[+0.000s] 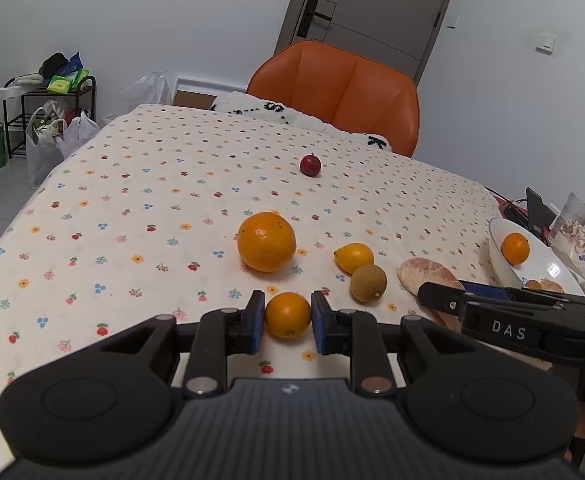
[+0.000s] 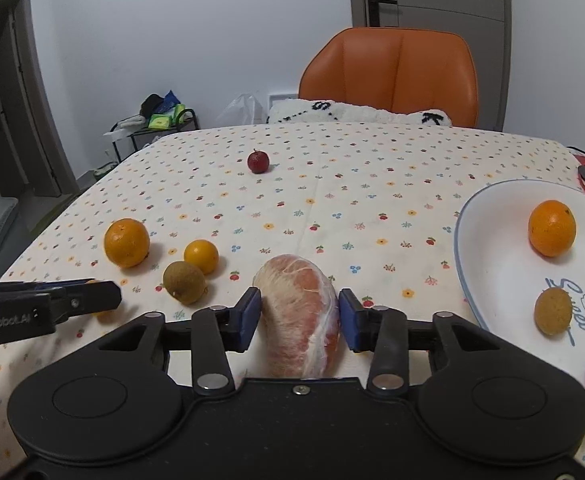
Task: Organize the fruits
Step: 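Grasp the pink pomelo segment with the right tool while the left tool grasps a small orange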
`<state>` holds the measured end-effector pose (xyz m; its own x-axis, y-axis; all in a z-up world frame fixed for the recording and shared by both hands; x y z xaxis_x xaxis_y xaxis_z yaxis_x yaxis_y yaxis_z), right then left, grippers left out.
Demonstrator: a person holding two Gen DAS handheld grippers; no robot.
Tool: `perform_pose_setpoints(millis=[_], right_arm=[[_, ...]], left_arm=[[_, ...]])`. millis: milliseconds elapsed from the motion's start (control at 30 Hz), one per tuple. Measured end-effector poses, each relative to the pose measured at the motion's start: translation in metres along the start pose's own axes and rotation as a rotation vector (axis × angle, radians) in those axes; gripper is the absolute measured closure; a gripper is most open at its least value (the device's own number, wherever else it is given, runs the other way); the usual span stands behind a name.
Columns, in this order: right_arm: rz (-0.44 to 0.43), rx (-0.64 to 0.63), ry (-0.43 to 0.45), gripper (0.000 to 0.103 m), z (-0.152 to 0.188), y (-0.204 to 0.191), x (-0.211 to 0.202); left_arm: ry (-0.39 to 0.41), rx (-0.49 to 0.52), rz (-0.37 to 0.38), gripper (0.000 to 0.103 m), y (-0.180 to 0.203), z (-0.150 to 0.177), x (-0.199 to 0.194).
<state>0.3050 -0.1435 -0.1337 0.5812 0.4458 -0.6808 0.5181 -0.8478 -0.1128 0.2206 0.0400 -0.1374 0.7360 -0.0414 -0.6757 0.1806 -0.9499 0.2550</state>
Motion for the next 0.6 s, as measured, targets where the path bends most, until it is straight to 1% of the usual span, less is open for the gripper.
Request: perform_pose_setpoints(millis=[233, 600], right_arm=[[-0.038, 0.032, 0.019, 0.064, 0.007, 0.005, -0.015], [-0.019, 0.084, 0.116, 0.064, 0.0, 0.033, -0.057]], left_arm=[[0.015, 0.031, 0.008, 0.08, 0.016, -0.003, -0.006], [0.044, 0.096, 0.043, 0.08, 0.058, -0.012, -0.014]])
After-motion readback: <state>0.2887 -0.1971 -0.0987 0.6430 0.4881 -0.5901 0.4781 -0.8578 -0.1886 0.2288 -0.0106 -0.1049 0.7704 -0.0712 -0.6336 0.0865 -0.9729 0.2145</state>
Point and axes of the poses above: each gripper's, at about its wrist camera, not at the fingertips, and x roughly the way its jaws point, y to its right, z to its underside, the point moved 6 cm from there along x, roughly the way its jaws point, and after that the axes turned 7 degrees about -y, right-handed, at the moved point
